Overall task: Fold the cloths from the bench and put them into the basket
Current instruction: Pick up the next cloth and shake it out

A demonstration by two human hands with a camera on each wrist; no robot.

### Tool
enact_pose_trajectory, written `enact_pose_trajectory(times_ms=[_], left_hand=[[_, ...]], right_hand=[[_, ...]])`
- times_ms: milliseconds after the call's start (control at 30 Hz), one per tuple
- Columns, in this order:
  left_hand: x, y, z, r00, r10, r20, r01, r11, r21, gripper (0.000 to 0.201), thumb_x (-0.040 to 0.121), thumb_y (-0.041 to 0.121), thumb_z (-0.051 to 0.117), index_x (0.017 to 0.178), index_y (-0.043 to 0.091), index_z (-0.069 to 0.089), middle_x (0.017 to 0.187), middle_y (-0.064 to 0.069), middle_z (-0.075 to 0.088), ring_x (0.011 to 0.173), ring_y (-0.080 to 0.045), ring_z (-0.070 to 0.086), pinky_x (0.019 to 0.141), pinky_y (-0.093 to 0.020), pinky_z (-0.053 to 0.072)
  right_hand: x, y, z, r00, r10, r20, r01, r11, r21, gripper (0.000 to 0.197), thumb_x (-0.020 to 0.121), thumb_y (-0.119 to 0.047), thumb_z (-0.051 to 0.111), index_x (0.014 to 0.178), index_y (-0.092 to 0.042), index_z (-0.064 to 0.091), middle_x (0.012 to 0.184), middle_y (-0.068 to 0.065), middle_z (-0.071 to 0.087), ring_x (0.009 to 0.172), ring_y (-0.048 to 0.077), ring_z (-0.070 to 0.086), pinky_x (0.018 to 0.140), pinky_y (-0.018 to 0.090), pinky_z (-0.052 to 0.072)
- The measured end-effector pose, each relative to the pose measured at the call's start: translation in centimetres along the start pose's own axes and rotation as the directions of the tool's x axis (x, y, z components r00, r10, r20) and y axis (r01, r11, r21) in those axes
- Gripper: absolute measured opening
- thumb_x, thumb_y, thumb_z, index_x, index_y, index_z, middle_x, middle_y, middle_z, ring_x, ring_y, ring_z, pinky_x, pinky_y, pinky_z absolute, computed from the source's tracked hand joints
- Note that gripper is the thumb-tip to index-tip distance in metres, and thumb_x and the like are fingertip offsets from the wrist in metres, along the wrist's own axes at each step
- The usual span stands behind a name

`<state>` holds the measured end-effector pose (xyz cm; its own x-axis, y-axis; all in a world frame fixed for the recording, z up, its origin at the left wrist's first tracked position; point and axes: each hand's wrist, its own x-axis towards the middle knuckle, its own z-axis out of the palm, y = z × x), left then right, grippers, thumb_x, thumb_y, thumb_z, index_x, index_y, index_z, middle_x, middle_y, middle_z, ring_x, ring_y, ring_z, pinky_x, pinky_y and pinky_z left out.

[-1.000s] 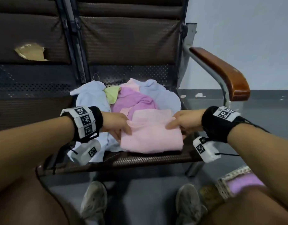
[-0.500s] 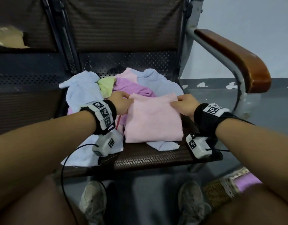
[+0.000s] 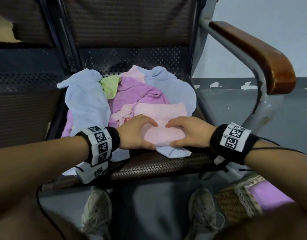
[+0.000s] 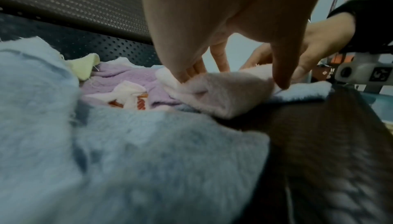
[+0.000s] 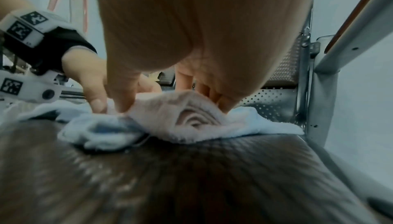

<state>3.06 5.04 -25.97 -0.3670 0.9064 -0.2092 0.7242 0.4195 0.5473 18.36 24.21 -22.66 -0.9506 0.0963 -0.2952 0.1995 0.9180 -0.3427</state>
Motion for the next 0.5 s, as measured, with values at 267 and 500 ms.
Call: enact_pose_trajectory(times_ms=[267,500], left_hand=[[0.1,-0.5,0.1,0.977,-0.022,-0.212,0.026,1.0,0.016,0.041,0.077,0.022,0.071,0.115,0.018,0.058,0.109,-0.004,0.064,0.102,-0.026,0.059,0.077,-0.028,0.04],[0.7,-1.4,-1.9,0.914,-0.291,-0.283,0.147,0.887,-0.438,0.02,0.073,0.046,0.058,0.084,0.029,0.057,0.083,0.007,0.062,0.074,-0.015,0.056,0.061,-0.029,0.04]], right_hand=[[0.1,0.1,-0.7,0.98,0.023,-0.196,-0.021,1.0,0.012,0.013,0.088,-0.023,0.056,0.096,-0.018,0.066,0.089,0.003,0.067,0.094,0.034,0.065,0.083,0.041,0.05],[0.6,0.4,-2.5,0.921,0.228,-0.317,-0.079,0.903,0.422,0.024,0.082,-0.034,0.058,0.092,-0.015,0.067,0.094,0.004,0.068,0.09,0.022,0.06,0.081,0.034,0.046]])
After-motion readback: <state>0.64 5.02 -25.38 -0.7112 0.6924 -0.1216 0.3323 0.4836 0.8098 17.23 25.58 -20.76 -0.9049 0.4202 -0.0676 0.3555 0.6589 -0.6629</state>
